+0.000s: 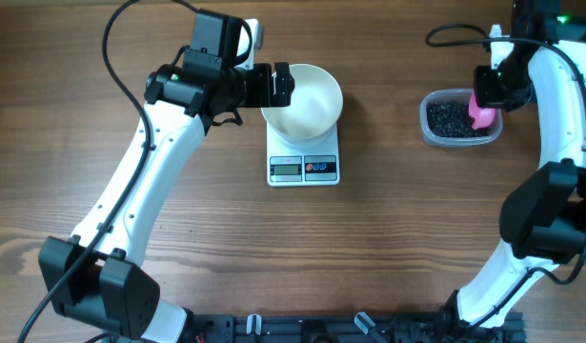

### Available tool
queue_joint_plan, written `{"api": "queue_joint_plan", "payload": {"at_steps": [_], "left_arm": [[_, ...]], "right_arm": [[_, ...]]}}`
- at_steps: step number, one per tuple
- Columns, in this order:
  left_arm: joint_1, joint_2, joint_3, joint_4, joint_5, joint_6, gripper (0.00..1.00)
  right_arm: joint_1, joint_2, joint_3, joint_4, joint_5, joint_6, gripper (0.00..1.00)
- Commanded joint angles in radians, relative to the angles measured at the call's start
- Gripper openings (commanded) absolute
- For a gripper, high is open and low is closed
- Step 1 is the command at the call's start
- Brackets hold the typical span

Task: Scoop item into bowl and weigh 150g on scale
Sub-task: 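Lower the pink scoop into the black bean tub with the right gripper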

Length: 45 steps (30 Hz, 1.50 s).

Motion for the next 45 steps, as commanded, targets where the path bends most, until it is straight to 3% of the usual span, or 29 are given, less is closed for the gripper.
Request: {"api": "queue_joint_plan", "payload": {"at_steps": [1, 10, 18, 24, 33, 42, 45], "left_arm": [[-0.001, 0.004, 0.011, 0.006, -0.013, 0.024, 1.00], [-0.001, 0.004, 0.011, 0.020, -0.013, 0.024, 1.00], [-0.001, 0.005, 0.011, 0.028, -0.013, 0.024, 1.00], [-0.001, 0.005, 0.011, 0.021, -0.013, 0.024, 1.00], [-0.001, 0.005, 0.011, 0.017, -0.013, 0.024, 1.00], [-0.001, 0.005, 0.011, 0.006, -0.013, 0.023, 1.00], [-0.001, 0.005, 0.011, 0.006, -0.013, 0.023, 1.00]], "right_arm": [[0.014, 0.015, 0.010, -0.018, 0.033, -0.037, 0.04], [0.082, 0.015, 0.028, 0.042, 0.201, -0.035, 0.04], [0.131, 0.015, 0.023, 0.025, 0.283, 0.126, 0.04], [0.150, 0.015, -0.063, 0.051, 0.362, 0.136, 0.04], [0.149, 0.015, -0.193, 0.126, 0.241, 0.146, 0.04], [0.039, 0.015, -0.202, 0.150, -0.058, 0.139, 0.04], [-0.018, 0.015, -0.202, 0.150, -0.180, 0.077, 0.04]]}}
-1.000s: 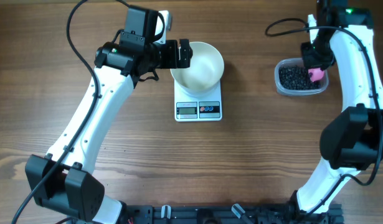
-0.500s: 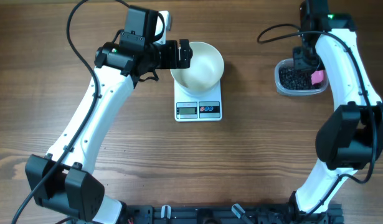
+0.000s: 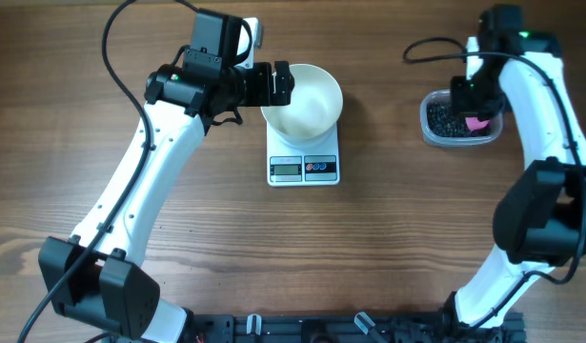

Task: Scoop item into bowl and weigh 150g on scale
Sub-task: 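Lower the pink scoop into the black bean tub with the right gripper, then drag the scoop through the beans with the right gripper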

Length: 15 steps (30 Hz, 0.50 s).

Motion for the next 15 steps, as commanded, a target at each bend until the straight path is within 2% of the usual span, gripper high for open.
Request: {"api": "queue_joint_plan", "payload": {"at_steps": [1, 9, 15], "left_arm": [[-0.001, 0.005, 0.011, -0.003, -0.008, 0.023, 1.00], [-0.001, 0.005, 0.011, -0.002, -0.009, 0.023, 1.00], [-0.001, 0.005, 0.011, -0.002, -0.008, 0.023, 1.00]], "right_arm": [[-0.095, 0.040, -0.032, 0.013, -0.196, -0.058, 0.04], [-0.240, 0.040, -0.032, 0.009, -0.444, -0.119, 0.04], [-0.273, 0.040, -0.032, -0.024, -0.491, -0.129, 0.04]]}}
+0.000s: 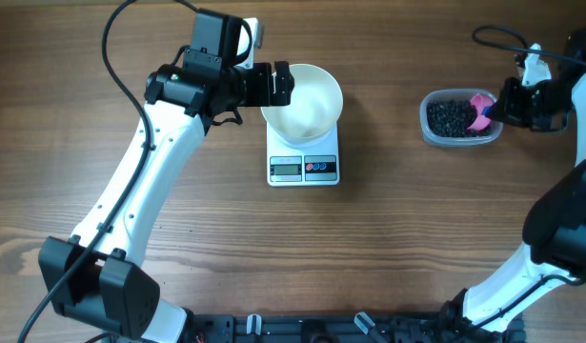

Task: Scoop item into bowl and weigh 150g on scale
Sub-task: 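Drag the scoop through the beans with the right gripper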

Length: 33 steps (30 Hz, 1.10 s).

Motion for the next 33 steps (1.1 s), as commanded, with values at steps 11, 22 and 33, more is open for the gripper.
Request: {"api": "queue_joint_plan", "payload": {"at_steps": [11, 22, 33], "left_arm": [[-0.001, 0.005, 0.011, 0.007, -0.009, 0.024, 1.00], [-0.001, 0.005, 0.011, 0.010, -0.009, 0.024, 1.00], [-0.001, 0.005, 0.011, 0.012, -0.009, 0.024, 1.00]], "right_arm": [[0.018, 0.039, -0.021, -0.048, -0.068, -0.054, 0.04], [0.068, 0.039, -0.021, -0.022, -0.074, -0.132, 0.04], [0.068, 0.040, -0.023, -0.038, -0.075, -0.074, 0.04]]}}
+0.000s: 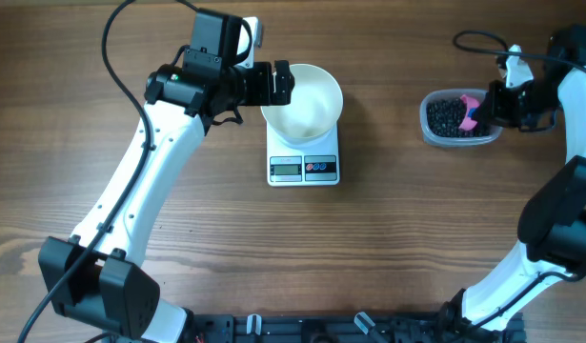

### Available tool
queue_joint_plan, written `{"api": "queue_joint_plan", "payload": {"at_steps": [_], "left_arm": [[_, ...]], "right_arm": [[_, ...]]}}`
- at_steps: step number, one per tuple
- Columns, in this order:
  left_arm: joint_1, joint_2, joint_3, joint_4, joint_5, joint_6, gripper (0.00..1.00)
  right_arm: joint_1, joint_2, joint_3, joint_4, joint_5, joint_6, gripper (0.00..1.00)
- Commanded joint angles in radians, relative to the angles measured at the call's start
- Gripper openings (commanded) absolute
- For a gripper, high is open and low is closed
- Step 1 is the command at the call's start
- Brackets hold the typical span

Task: Scoop item into bowl and weigh 150g on scale
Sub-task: 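Drag the scoop through the beans with the right gripper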

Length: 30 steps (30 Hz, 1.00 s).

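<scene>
A white bowl (307, 100) stands on a white kitchen scale (304, 168) near the table's middle. My left gripper (282, 84) is shut on the bowl's left rim. At the right stands a clear tub (435, 131) filled with dark beans (449, 116). My right gripper (485, 107) reaches in from the right and is shut on a pink scoop (472, 109), whose head lies in the beans at the tub's right side. The bowl's inside looks plain white.
The wooden table (388, 238) carries nothing else in view. Black cables (478, 38) loop near the right arm at the back right. The arms' base bar (302, 329) runs along the front edge.
My right gripper has moved a little to the left, carrying the pink scoop further into the tub of beans. The left gripper, bowl and scale stand as before.
The left gripper held the bowl's rim on the scale at every moment. The right gripper, shut on the pink scoop, stood over the tub's right end, then over its middle from behind, then off to the right, and now reaches back into the beans.
</scene>
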Motion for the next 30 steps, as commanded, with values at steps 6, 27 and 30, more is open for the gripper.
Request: {"api": "queue_joint_plan", "payload": {"at_steps": [6, 27, 30], "left_arm": [[-0.001, 0.005, 0.011, 0.013, -0.009, 0.024, 1.00], [-0.035, 0.005, 0.011, 0.010, -0.009, 0.024, 1.00], [-0.035, 0.005, 0.011, 0.010, -0.009, 0.024, 1.00]], "right_arm": [[0.018, 0.030, -0.011, 0.056, -0.061, 0.047, 0.04], [0.018, 0.030, -0.011, 0.136, -0.082, 0.049, 0.98], [0.017, 0.030, -0.011, 0.227, -0.074, 0.063, 1.00]]}}
